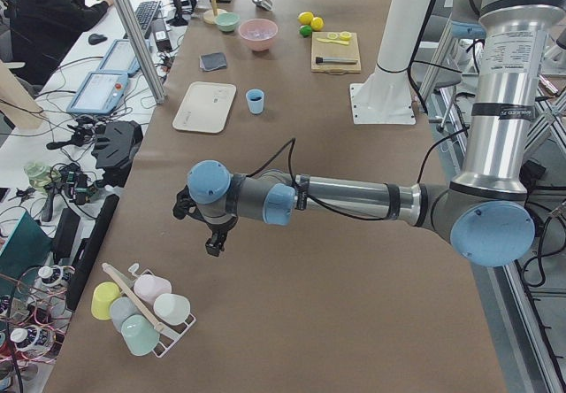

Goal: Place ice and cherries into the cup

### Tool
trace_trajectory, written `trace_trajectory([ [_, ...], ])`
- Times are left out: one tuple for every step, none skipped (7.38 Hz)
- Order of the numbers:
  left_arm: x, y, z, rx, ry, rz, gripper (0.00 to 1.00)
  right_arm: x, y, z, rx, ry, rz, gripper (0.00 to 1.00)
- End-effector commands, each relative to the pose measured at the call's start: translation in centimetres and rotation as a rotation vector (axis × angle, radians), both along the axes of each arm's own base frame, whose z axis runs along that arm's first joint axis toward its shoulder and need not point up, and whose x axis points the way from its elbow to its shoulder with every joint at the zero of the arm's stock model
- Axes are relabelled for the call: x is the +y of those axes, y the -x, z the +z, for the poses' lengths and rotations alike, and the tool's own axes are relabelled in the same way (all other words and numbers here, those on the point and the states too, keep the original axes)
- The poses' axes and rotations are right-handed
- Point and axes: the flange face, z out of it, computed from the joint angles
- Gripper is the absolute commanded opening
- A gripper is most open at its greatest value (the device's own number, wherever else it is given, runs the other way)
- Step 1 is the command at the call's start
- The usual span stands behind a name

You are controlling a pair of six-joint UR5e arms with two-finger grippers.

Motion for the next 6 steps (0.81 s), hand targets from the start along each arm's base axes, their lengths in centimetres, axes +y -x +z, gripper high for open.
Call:
trace_trajectory([
  [0.6, 1.2, -0.3, 0.008, -0.015, -0.024, 0.98, 0.3, -0.2, 0.8, 0.037, 0.012, 0.006, 0.98],
  [0.6, 1.3, -0.9, 0.003, -0.049, -0.036, 0.98, -0.4, -0.6, 0.5, 0.087, 0.01, 0.018, 0.98],
  [0.8, 1.3, -0.5, -0.003, -0.041, -0.046, 0.98, -1.6, 0.5, 0.0, 0.108, 0.024, 0.005, 0.98],
  [0.5, 1.8, -0.6, -0.081, -0.058, -0.062, 0.98, -3.8, 0.9, -1.8, 0.111, 0.077, -0.004, 0.98],
  [0.5, 1.9, -0.8, -0.102, -0.065, -0.067, 0.98, -5.0, 1.0, -2.9, 0.117, 0.106, -0.013, 0.98],
  [0.5, 2.0, -0.6, -0.115, -0.063, -0.068, 0.98, -6.3, 1.2, -4.3, 0.116, 0.123, -0.017, 0.98],
])
